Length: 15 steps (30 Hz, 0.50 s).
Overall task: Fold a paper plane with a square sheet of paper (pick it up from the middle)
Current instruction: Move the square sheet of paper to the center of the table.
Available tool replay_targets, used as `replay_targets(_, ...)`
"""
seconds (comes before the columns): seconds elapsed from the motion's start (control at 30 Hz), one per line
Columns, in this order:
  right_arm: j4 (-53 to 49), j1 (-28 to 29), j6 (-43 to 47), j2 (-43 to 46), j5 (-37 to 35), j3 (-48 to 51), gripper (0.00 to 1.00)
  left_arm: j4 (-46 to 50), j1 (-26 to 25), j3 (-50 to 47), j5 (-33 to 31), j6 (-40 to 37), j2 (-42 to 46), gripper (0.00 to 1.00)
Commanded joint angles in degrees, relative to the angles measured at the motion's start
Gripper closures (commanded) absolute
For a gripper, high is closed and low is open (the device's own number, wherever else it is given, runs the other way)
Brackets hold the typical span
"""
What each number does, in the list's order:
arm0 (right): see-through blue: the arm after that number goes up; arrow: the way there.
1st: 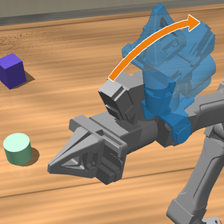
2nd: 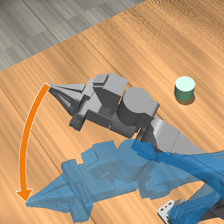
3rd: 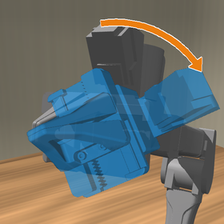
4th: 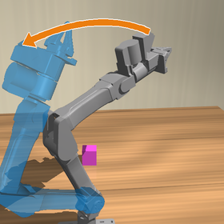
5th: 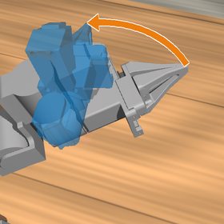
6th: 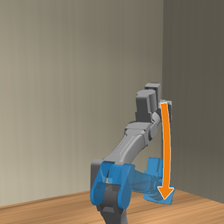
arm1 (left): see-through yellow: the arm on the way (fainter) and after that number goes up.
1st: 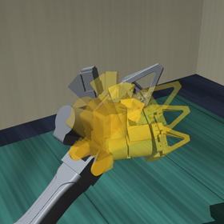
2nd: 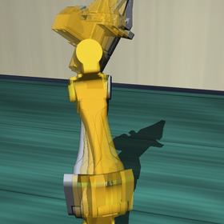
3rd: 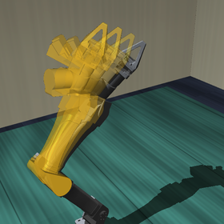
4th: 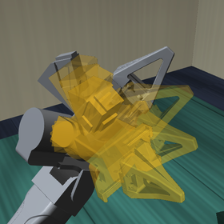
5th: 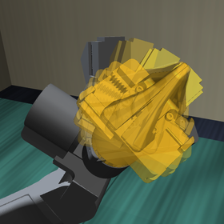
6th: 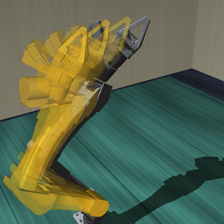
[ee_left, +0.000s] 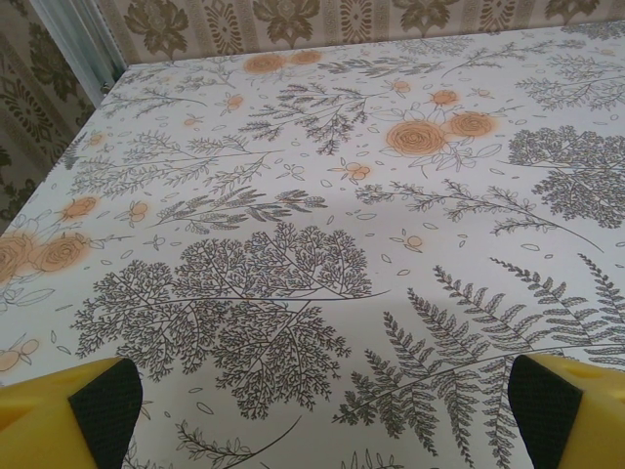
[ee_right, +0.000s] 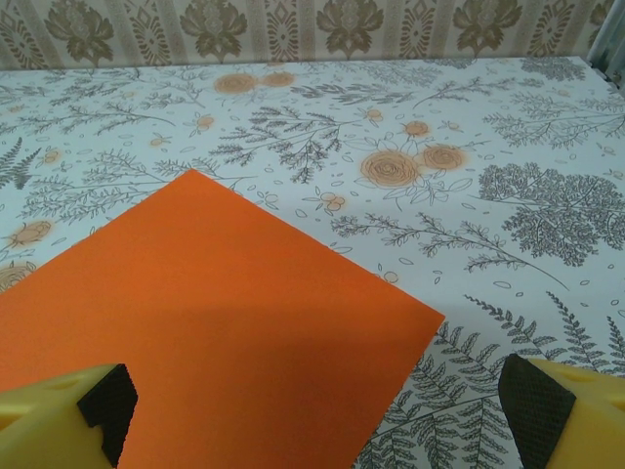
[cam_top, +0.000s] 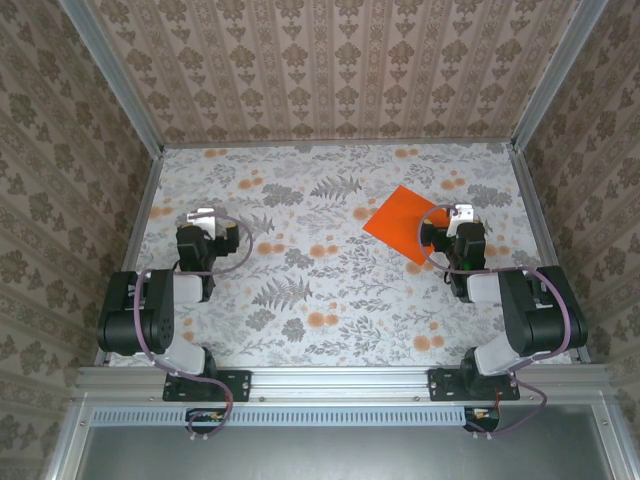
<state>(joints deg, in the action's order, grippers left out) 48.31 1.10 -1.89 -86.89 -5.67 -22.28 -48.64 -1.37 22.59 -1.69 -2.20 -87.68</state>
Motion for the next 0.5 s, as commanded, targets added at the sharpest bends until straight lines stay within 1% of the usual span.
replay_targets(0.0,-3.3,-0.1,-0.6,4.4,-0.1,-1.1,0.0,0.1,0.7,-0.5,-2.5,1.1,3.1,0.0)
replay_targets(0.07,-7.8,0.0,-0.9,9.2,-1.1,-1.8,0.0,3.2,0.7,-0.4,-4.3,1.8,6.3,0.0)
replay_targets(0.13,-16.3,0.2,-2.9,13.9,-3.5,-4.4,0.0,7.8,0.7,0.4,-6.0,2.3,9.8,0.0)
replay_targets(0.2,-27.1,0.3,-8.0,17.4,-5.9,-8.7,0.0,14.3,0.6,2.3,-7.6,3.6,13.3,0.0)
replay_targets(0.23,-34.2,0.3,-11.6,18.6,-6.3,-11.9,0.0,18.6,0.6,3.7,-8.6,5.4,15.2,0.0)
replay_targets(0.3,-46.1,0.4,-16.6,19.0,-5.4,-17.7,0.0,27.0,0.4,6.6,-9.1,9.6,18.8,0.0)
replay_targets(0.33,-50.0,0.4,-17.7,18.9,-4.5,-19.9,0.0,30.6,0.3,7.8,-8.8,11.7,20.2,0.0)
replay_targets(0.4,-56.6,0.5,-21.1,18.1,-2.9,-23.4,0.0,39.8,0.1,11.5,-8.1,17.3,22.7,0.0)
replay_targets(0.43,-58.2,0.5,-22.4,17.8,-1.9,-24.3,0.0,43.4,0.2,13.0,-7.3,19.7,23.4,0.0)
replay_targets(0.47,-60.4,0.5,-24.0,17.0,0.7,-25.5,0.0,46.9,0.2,14.8,-5.9,22.1,23.9,0.0)
